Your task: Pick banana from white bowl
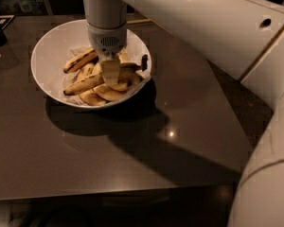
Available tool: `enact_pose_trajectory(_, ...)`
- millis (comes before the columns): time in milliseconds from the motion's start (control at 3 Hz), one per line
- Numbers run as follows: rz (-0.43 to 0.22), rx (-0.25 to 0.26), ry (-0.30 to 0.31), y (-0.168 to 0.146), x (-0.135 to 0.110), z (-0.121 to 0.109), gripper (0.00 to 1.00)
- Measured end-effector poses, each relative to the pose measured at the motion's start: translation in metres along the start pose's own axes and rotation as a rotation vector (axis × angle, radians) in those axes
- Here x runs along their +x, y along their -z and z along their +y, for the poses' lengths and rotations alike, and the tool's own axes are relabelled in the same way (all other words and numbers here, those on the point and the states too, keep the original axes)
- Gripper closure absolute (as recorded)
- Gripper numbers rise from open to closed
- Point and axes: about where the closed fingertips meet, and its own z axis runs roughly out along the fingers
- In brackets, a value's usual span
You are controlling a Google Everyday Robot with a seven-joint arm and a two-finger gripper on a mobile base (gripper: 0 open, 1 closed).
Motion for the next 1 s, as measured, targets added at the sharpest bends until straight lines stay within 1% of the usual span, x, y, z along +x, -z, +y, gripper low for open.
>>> enact_pose_trajectory(333, 0.004, 0.043, -0.077, 0.029, 0.01, 0.024, 1.0)
enact_pose_trajectory(667, 0.019, 0.068, -0.166, 0.055, 0.013, 0.051, 1.0)
enact_pose_trajectory(1000, 0.03, 0.087, -0.24, 0.075, 0.014, 0.074, 1.0)
